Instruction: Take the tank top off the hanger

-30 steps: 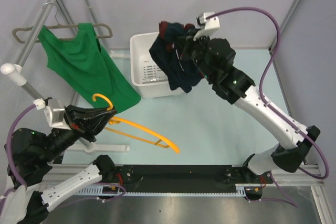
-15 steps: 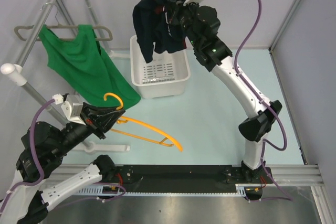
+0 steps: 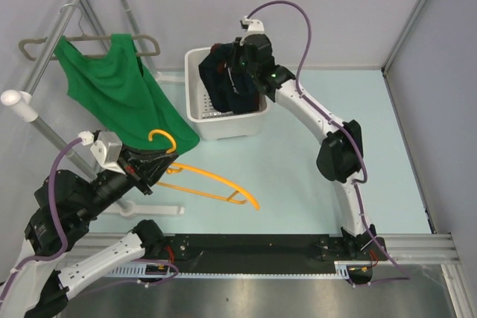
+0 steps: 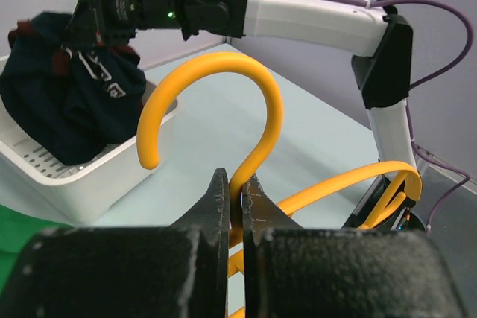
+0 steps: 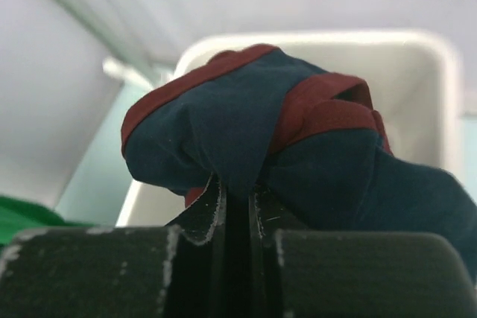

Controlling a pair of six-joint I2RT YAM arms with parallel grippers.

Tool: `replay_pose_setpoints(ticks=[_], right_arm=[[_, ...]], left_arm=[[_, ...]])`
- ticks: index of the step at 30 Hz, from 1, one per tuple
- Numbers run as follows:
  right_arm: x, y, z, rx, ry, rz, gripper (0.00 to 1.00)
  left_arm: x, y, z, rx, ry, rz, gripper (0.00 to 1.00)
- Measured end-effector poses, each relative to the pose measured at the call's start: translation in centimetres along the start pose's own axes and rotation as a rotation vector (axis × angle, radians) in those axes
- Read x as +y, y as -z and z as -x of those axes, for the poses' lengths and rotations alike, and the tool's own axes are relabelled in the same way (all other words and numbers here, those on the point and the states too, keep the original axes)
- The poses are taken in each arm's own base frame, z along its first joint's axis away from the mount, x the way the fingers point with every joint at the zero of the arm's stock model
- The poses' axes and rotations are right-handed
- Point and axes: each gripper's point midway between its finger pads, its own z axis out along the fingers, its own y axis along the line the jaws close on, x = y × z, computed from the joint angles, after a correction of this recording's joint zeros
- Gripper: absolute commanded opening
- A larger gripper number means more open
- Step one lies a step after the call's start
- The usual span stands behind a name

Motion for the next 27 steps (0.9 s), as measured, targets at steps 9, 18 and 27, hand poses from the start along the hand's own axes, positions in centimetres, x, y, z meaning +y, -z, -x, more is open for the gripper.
replay_pose_setpoints(ticks=[9, 18, 27], right_arm=[[0.5, 0.0, -6.0, 0.277, -0.061, 0.022, 0.95], [-1.5, 11.2, -2.4, 0.393, 0.001, 0.048, 1.00], [2.1, 28.7, 0.4, 0.341, 0.016, 0.316, 1.00]], left_arm=[[0.4, -0.7, -0.7, 0.027, 0.003, 0.023, 0.00], [1.1, -2.9, -2.5, 0.109, 0.004, 0.067, 0.00], [1.9, -4.0, -3.8, 0.161, 0.013, 0.114, 0.00]])
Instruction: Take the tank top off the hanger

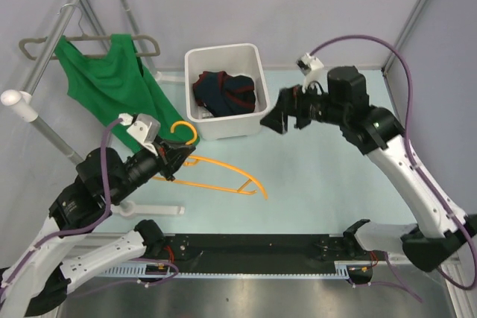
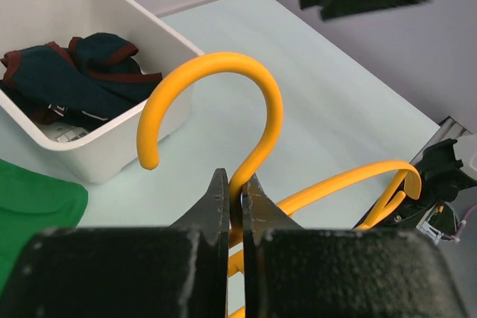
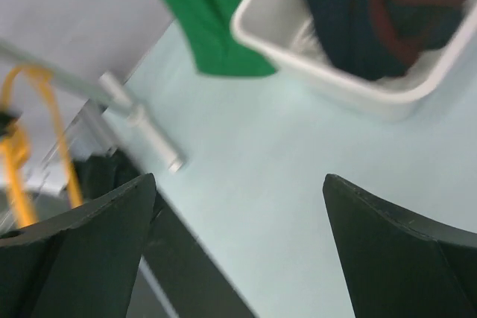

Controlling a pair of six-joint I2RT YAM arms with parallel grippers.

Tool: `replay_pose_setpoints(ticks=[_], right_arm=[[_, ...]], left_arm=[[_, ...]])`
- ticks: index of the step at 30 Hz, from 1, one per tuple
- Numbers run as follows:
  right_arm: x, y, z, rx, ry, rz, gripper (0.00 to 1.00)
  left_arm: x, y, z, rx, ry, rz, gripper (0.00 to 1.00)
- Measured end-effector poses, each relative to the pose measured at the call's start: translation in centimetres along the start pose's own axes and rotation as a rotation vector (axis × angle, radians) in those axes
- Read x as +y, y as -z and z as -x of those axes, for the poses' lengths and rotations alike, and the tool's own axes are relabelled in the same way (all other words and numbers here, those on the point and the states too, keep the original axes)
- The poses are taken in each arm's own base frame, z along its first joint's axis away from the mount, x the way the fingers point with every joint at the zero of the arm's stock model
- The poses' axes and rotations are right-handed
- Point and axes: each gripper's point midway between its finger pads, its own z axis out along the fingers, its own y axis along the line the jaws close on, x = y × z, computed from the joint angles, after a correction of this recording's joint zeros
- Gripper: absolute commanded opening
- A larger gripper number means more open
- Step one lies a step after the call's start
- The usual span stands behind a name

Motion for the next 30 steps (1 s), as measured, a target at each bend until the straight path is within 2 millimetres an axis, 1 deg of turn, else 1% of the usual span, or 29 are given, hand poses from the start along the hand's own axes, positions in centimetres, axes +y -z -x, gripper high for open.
replay_pose_setpoints(ticks=[1, 3, 6, 8, 11, 12, 13, 15, 16, 17, 18, 20, 21, 23, 24, 26, 27, 28, 29, 30], right_arm=[[1.0, 1.1, -1.3, 0.014, -0.006, 0.051, 1.00], [2.9, 2.6, -3.7, 0.041, -0.013, 0.161, 1.00], [5.8, 3.8, -7.5, 0.111, -0.016, 0.308, 1.00], [8.0, 4.4, -10.3, 0.170, -0.006, 0.399, 0.97], [10.8, 5.0, -13.5, 0.238, 0.016, 0.484, 0.86], [11.3, 5.1, -14.0, 0.247, 0.019, 0.496, 0.77], [11.7, 5.1, -14.4, 0.249, 0.020, 0.502, 0.72], [12.2, 4.9, -14.7, 0.228, 0.021, 0.494, 0.68], [12.2, 4.8, -14.8, 0.214, 0.017, 0.480, 0.61], [12.2, 4.8, -14.8, 0.201, 0.016, 0.471, 0.59], [12.2, 4.7, -14.8, 0.186, 0.014, 0.461, 0.53], [12.0, 4.6, -14.7, 0.150, 0.006, 0.444, 0.50], [11.9, 4.5, -14.6, 0.137, 0.001, 0.437, 0.44], [11.8, 4.5, -14.5, 0.112, -0.008, 0.432, 0.37], [11.8, 4.4, -14.5, 0.104, -0.012, 0.431, 0.29], [12.0, 4.1, -14.4, 0.090, -0.024, 0.437, 0.18], [12.1, 4.0, -14.4, 0.087, -0.024, 0.440, 0.06], [12.3, 4.0, -14.4, 0.083, -0.027, 0.454, 0.00], [12.8, 4.0, -14.3, 0.075, -0.026, 0.474, 0.00], [13.2, 4.1, -14.2, 0.070, -0.026, 0.488, 0.00]], left_arm=[[0.0, -0.2, -0.1, 0.007, 0.002, 0.002, 0.00], [0.0, -0.7, -0.5, 0.025, 0.002, 0.006, 0.00], [0.0, -1.3, -0.9, 0.047, 0.011, 0.011, 0.00], [0.0, -1.6, -1.1, 0.058, 0.021, 0.014, 0.00], [-0.1, -1.9, -1.4, 0.070, 0.034, 0.017, 0.00], [-0.1, -2.0, -1.4, 0.072, 0.039, 0.018, 0.00], [-0.1, -2.0, -1.5, 0.073, 0.045, 0.019, 0.00], [-0.1, -2.0, -1.4, 0.073, 0.054, 0.021, 0.00], [-0.1, -2.0, -1.4, 0.072, 0.059, 0.022, 0.00], [-0.1, -2.0, -1.4, 0.071, 0.064, 0.025, 0.00], [-0.1, -2.0, -1.4, 0.070, 0.069, 0.028, 0.00], [-0.1, -2.0, -1.4, 0.069, 0.076, 0.031, 0.00], [0.0, -2.0, -1.4, 0.069, 0.081, 0.033, 0.00], [0.0, -2.0, -1.4, 0.067, 0.090, 0.036, 0.00], [0.0, -2.0, -1.3, 0.066, 0.094, 0.036, 0.00], [-0.1, -2.0, -1.3, 0.063, 0.101, 0.037, 0.00], [0.0, -1.9, -1.2, 0.059, 0.102, 0.038, 0.00], [0.1, -1.9, -1.1, 0.055, 0.104, 0.045, 0.00], [0.3, -1.8, -1.1, 0.053, 0.107, 0.055, 0.00], [0.3, -1.7, -1.0, 0.049, 0.109, 0.058, 0.06]])
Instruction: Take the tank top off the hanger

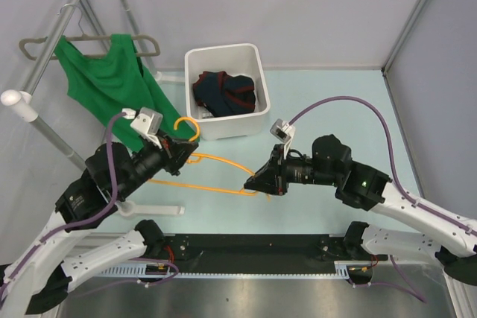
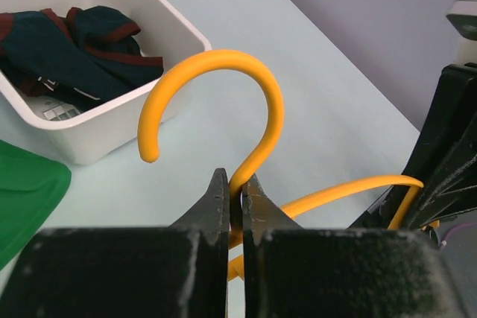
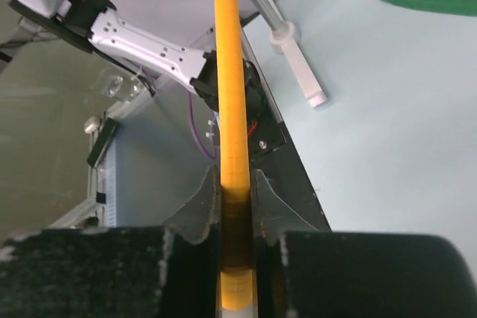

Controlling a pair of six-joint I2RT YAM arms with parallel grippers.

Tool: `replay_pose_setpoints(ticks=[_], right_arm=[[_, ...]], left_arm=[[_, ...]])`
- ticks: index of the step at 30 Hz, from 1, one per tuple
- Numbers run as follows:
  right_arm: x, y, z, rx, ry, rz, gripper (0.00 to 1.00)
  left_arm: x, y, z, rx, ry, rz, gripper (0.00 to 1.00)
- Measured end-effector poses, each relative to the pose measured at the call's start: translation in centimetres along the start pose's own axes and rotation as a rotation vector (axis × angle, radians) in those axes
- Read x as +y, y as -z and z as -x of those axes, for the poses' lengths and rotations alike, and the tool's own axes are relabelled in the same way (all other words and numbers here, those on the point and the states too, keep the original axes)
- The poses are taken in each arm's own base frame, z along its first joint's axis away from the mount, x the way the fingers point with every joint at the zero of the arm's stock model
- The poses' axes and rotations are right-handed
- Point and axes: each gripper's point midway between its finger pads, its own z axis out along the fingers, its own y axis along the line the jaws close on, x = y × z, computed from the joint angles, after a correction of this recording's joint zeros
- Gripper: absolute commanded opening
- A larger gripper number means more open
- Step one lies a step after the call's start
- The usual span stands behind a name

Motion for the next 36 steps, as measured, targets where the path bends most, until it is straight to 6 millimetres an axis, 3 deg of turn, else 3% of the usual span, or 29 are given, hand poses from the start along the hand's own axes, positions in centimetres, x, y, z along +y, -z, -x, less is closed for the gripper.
replay_pose_setpoints(ticks=[1, 2, 5, 12, 17, 22, 30, 36], right_arm=[[0.3, -0.1, 0.2, -0.008, 0.002, 0.010, 0.00], [0.3, -0.1, 0.4, -0.016, 0.005, 0.010, 0.00], [0.5, -0.3, 0.8, -0.041, 0.016, 0.010, 0.00], [-1.0, 0.2, 2.3, -0.099, 0.076, -0.093, 0.00], [-1.0, -0.2, 4.7, -0.113, 0.159, -0.130, 0.00], [-0.5, -2.3, 7.9, -0.129, 0.252, -0.137, 0.00], [0.2, -7.9, 13.5, -0.155, 0.410, -0.118, 0.00], [1.3, -12.8, 16.8, -0.165, 0.506, -0.075, 0.00]], left_arm=[[0.0, 0.2, 0.2, -0.010, 0.003, -0.001, 0.11], [0.0, 0.3, 0.4, -0.019, 0.004, -0.004, 0.28], [-0.3, 0.9, 1.2, -0.053, 0.010, -0.022, 0.53], [-1.1, 4.6, 3.1, -0.165, 0.003, -0.101, 0.76], [-2.4, 8.9, 4.2, -0.264, -0.027, -0.226, 0.75], [-2.9, 11.3, 3.4, -0.282, -0.053, -0.298, 0.67], [-1.6, 11.9, -1.3, -0.196, -0.042, -0.291, 0.67], [-0.8, 14.1, -2.9, -0.203, -0.005, -0.297, 0.68]])
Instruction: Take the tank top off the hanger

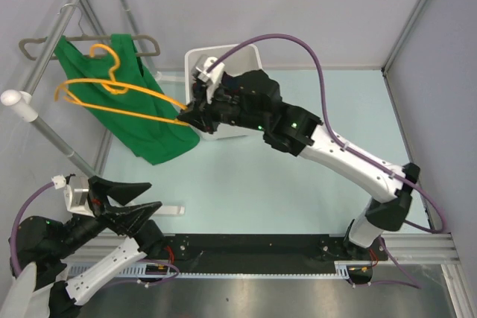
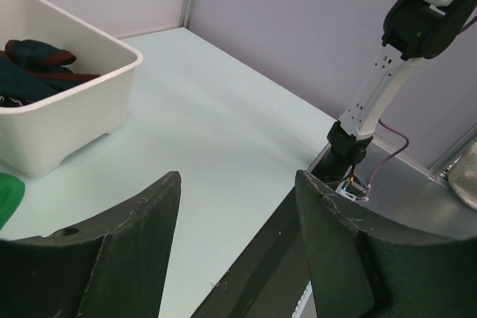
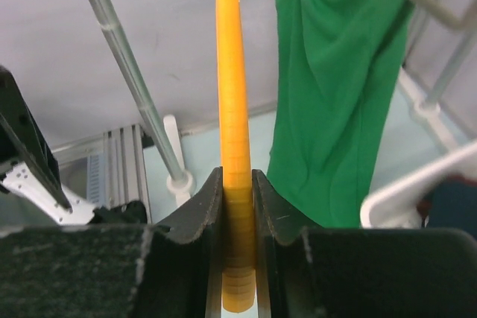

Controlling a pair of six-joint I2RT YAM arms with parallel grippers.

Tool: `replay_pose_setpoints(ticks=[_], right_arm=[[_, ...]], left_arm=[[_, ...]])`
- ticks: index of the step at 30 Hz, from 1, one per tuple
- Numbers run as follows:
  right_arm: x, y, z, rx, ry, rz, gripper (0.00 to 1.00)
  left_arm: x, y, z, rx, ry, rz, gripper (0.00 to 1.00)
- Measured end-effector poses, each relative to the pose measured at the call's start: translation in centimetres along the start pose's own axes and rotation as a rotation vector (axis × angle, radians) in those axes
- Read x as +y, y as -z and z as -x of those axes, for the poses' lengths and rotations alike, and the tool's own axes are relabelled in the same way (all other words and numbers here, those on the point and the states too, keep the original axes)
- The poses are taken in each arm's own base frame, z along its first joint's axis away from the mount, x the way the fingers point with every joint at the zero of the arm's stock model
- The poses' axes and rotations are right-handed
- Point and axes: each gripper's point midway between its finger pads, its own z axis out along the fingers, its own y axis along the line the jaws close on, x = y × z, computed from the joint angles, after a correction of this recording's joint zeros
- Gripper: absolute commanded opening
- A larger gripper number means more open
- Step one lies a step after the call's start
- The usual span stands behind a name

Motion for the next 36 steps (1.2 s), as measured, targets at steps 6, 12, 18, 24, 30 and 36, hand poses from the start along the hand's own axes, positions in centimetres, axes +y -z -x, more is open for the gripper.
replay_pose_setpoints(ticks=[6, 12, 18, 24, 30, 36], right_arm=[[2.1, -4.5, 3.0, -0.050, 0.085, 0.070, 0.00], [4.4, -7.4, 4.0, -0.072, 0.131, 0.139, 0.00], [5.5, -8.5, 1.7, -0.014, 0.139, 0.183, 0.00], [5.6, -9.1, 1.2, -0.009, 0.154, 0.203, 0.00], [5.7, -9.6, 1.1, -0.011, 0.160, 0.217, 0.00], [5.6, -10.6, -0.4, 0.016, 0.154, 0.228, 0.02]], left_arm=[[0.6, 1.1, -1.0, 0.015, 0.020, 0.031, 0.68], [1.0, 1.4, -1.8, 0.046, 0.036, 0.056, 0.68], [1.2, 1.6, -2.2, 0.061, 0.037, 0.064, 0.68], [1.2, 1.7, -2.1, 0.058, 0.038, 0.063, 0.68], [1.1, 1.9, -2.0, 0.049, 0.042, 0.061, 0.68], [1.0, 2.0, -1.9, 0.045, 0.059, 0.060, 0.68]])
